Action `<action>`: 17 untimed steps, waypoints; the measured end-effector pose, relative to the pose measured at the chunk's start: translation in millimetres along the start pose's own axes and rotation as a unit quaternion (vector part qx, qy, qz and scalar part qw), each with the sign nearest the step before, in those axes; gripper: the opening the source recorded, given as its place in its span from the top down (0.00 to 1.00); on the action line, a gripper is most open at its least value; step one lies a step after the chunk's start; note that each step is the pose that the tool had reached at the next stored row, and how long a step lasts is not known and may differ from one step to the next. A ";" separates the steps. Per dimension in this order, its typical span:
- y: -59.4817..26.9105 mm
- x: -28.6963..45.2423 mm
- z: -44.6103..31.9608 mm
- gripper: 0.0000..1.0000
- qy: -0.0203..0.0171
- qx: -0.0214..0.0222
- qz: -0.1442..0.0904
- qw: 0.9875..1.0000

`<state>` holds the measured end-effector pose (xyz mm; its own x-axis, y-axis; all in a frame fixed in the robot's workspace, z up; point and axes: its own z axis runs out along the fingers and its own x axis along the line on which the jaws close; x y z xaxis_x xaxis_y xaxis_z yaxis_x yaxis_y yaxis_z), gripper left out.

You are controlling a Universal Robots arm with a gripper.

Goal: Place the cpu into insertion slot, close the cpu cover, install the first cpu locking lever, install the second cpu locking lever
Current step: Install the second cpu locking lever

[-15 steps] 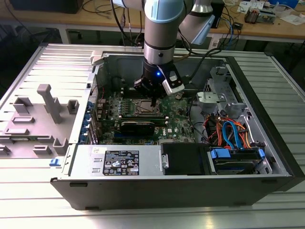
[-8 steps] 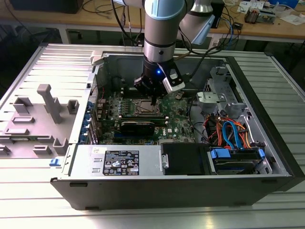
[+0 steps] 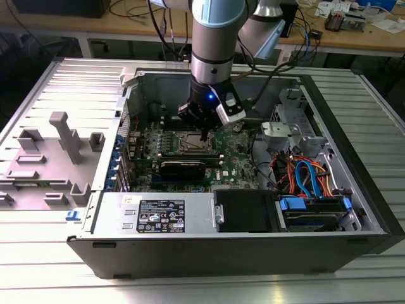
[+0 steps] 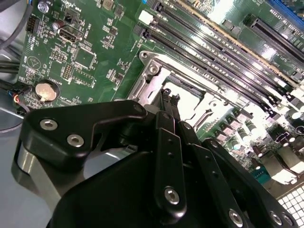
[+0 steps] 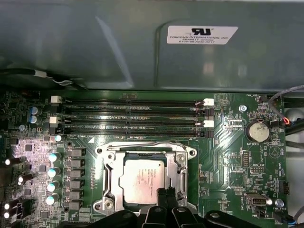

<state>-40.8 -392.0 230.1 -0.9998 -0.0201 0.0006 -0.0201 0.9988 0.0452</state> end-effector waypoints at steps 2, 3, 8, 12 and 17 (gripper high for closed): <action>-2.6 0.1 -0.1 0.89 0.000 0.000 0.000 1.000; -3.7 0.1 -0.1 0.89 0.000 0.000 0.000 1.000; -4.5 0.1 -4.3 0.89 0.000 0.000 0.000 1.000; -5.0 0.1 -6.1 0.89 0.000 0.000 0.000 1.000; -9.7 0.2 -6.3 0.89 0.000 0.001 0.000 1.000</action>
<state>-40.8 -402.0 236.0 -0.9998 -0.0201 0.0007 -0.0200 0.9988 0.0438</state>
